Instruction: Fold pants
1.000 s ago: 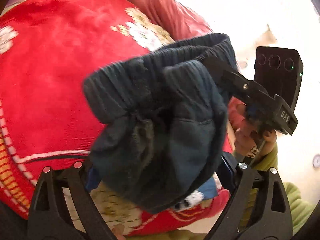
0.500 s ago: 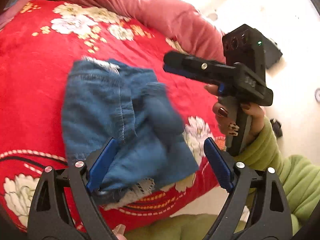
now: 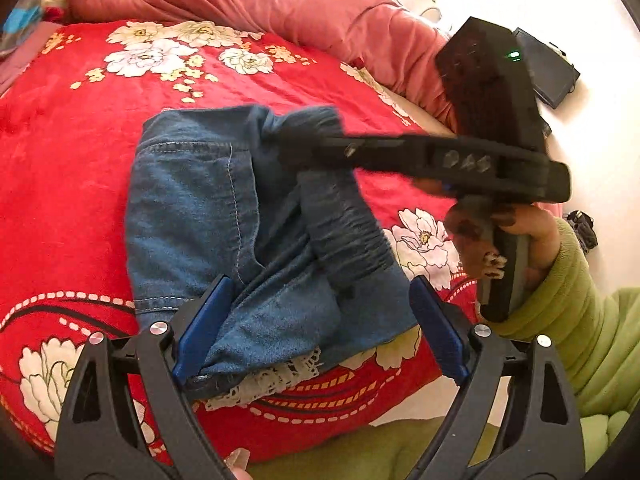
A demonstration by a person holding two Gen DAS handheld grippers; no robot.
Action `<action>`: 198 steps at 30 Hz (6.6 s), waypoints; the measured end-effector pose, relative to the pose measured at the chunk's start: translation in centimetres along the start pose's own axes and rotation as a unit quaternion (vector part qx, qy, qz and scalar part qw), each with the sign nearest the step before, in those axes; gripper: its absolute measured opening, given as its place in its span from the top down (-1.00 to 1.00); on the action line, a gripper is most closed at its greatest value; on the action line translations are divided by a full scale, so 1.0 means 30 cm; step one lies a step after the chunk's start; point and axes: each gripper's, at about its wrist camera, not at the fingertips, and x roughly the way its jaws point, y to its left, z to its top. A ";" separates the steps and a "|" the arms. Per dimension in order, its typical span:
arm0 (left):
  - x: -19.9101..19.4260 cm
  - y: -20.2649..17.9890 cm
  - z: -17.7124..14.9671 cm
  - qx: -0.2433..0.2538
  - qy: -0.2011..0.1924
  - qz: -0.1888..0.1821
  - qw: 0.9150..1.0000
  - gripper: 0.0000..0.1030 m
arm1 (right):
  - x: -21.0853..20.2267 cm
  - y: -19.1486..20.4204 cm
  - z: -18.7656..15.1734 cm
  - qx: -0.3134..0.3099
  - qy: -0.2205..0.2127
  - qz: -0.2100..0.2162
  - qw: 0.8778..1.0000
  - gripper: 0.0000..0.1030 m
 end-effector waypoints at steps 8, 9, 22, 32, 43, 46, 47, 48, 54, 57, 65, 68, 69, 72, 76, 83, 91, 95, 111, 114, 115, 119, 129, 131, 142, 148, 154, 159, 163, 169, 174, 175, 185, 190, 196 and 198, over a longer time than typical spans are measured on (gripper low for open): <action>-0.010 0.004 -0.007 -0.003 -0.001 -0.006 1.000 -0.60 | 0.040 -0.152 -0.054 0.073 0.029 -0.013 0.997 -0.14; -0.013 0.003 -0.008 -0.003 -0.001 -0.003 1.000 -0.60 | 0.028 -0.148 -0.057 0.073 0.024 -0.012 0.997 -0.20; -0.150 0.044 0.005 -0.032 -0.057 0.041 0.997 -0.81 | -0.204 -0.007 -0.088 -0.035 -0.056 -0.087 0.994 -0.78; -0.194 0.194 0.113 -0.092 -0.061 0.118 0.987 0.14 | -0.217 0.275 -0.234 -0.216 -0.033 -0.059 0.974 -0.78; 0.014 0.219 0.209 -0.072 0.026 0.104 0.992 0.28 | -0.015 0.459 -0.247 -0.356 0.021 -0.026 0.934 0.10; 0.025 0.229 0.205 -0.073 0.031 0.102 0.992 0.28 | 0.055 0.478 -0.233 -0.387 0.031 -0.031 0.921 0.11; 0.028 0.229 0.205 -0.071 0.032 0.104 0.992 0.29 | 0.076 0.476 -0.226 -0.388 0.033 -0.028 0.921 0.11; 0.032 0.230 0.205 -0.070 0.033 0.105 0.991 0.29 | 0.098 0.468 -0.217 -0.385 0.037 -0.027 0.922 0.12; 0.051 0.237 0.208 -0.072 0.035 0.101 0.992 0.28 | 0.073 0.479 -0.259 -0.413 0.063 0.047 0.907 0.85; 0.055 0.251 0.207 -0.079 0.030 0.094 0.992 0.28 | 0.050 0.474 -0.312 -0.425 0.071 0.029 0.902 0.95; 0.039 0.255 0.185 -0.084 0.019 0.089 0.992 0.28 | 0.022 0.430 -0.289 -0.353 0.035 0.023 0.935 0.46; 0.040 0.254 0.189 -0.086 0.016 0.089 0.992 0.28 | 0.010 0.443 -0.241 -0.348 0.010 0.019 0.937 0.29; 0.039 0.255 0.188 -0.086 0.016 0.089 0.992 0.28 | 0.024 0.442 -0.226 -0.337 0.012 0.020 0.941 0.29; 0.036 0.255 0.188 -0.087 0.015 0.090 0.992 0.28 | 0.125 0.405 -0.209 -0.313 0.063 0.004 0.947 0.34; 0.034 0.261 0.184 -0.087 0.014 0.088 0.992 0.28 | 0.158 0.410 -0.285 -0.330 0.095 -0.008 0.939 0.31; 0.023 0.255 0.175 -0.087 0.007 0.089 0.992 0.26 | 0.090 0.393 -0.272 -0.302 0.082 0.018 0.950 0.29; -0.062 0.202 0.180 -0.068 -0.027 0.111 0.991 -0.12 | -0.110 0.420 -0.254 -0.283 0.015 0.000 0.959 0.04; -0.108 0.166 0.182 -0.051 -0.045 0.125 0.990 -0.32 | -0.172 0.384 -0.204 -0.251 -0.018 -0.014 0.968 -0.09; -0.209 0.109 0.164 -0.035 -0.081 0.163 0.983 -0.76 | -0.321 0.218 -0.127 -0.123 -0.115 -0.094 0.981 -0.52; -0.226 0.102 0.157 -0.032 -0.085 0.166 0.982 -0.79 | -0.338 0.195 -0.128 -0.109 -0.120 -0.104 0.981 -0.70; -0.230 0.100 0.154 -0.030 -0.086 0.165 0.982 -0.81 | -0.343 0.192 -0.130 -0.107 -0.122 -0.109 0.981 -0.82; -0.241 0.096 0.139 -0.028 -0.086 0.169 0.981 -0.81 | -0.350 0.184 -0.134 -0.104 -0.125 -0.119 0.980 -0.82; -0.216 0.171 0.101 -0.063 -0.066 0.176 0.980 -0.81 | -0.292 0.075 -0.126 -0.038 -0.083 -0.175 0.980 -0.82; -0.196 0.183 0.095 -0.067 -0.059 0.173 0.981 -0.81 | -0.265 0.044 -0.129 -0.019 -0.069 -0.177 0.982 -0.82; -0.086 0.231 0.071 -0.086 -0.017 0.147 0.985 -0.81 | -0.106 -0.102 -0.160 0.067 0.005 -0.143 0.987 -0.48; -0.016 0.243 0.074 -0.095 0.003 0.130 0.987 -0.81 | -0.043 -0.125 -0.152 0.089 0.023 -0.100 0.991 -0.33; 0.041 0.237 0.092 -0.084 0.017 0.125 0.989 -0.72 | 0.020 -0.127 -0.135 0.094 0.036 -0.072 0.992 -0.22; 0.076 0.218 0.109 -0.071 0.024 0.112 0.991 -0.50 | 0.036 -0.134 -0.132 0.091 0.032 -0.062 0.993 -0.29; 0.101 0.209 0.120 -0.059 0.029 0.112 0.992 -0.40 | 0.044 -0.141 -0.136 0.090 0.020 -0.057 0.994 -0.31; 0.101 0.172 0.135 -0.041 0.029 0.109 0.993 0.07 | 0.021 -0.074 -0.115 0.036 -0.006 -0.063 0.997 0.46; 0.064 0.140 0.171 -0.030 0.011 0.107 0.994 0.29 | -0.020 0.000 -0.064 -0.017 -0.035 -0.063 0.997 0.55; 0.057 0.139 0.180 -0.030 0.007 0.108 0.994 0.29 | -0.025 0.008 -0.045 -0.022 -0.040 -0.064 0.997 0.55; 0.025 0.156 0.289 -0.031 -0.026 0.125 0.991 0.29 | -0.008 -0.017 0.096 -0.031 -0.065 -0.067 0.995 0.55; 0.042 0.173 0.349 -0.024 -0.027 0.138 0.990 0.29 | 0.020 -0.047 0.142 -0.027 -0.063 -0.074 0.995 0.55; 0.050 0.182 0.401 -0.015 -0.036 0.147 0.988 0.29 | 0.037 -0.076 0.180 -0.021 -0.064 -0.081 0.994 0.55; 0.054 0.183 0.411 -0.012 -0.038 0.151 0.988 0.29 | 0.044 -0.085 0.191 -0.019 -0.064 -0.083 0.994 0.55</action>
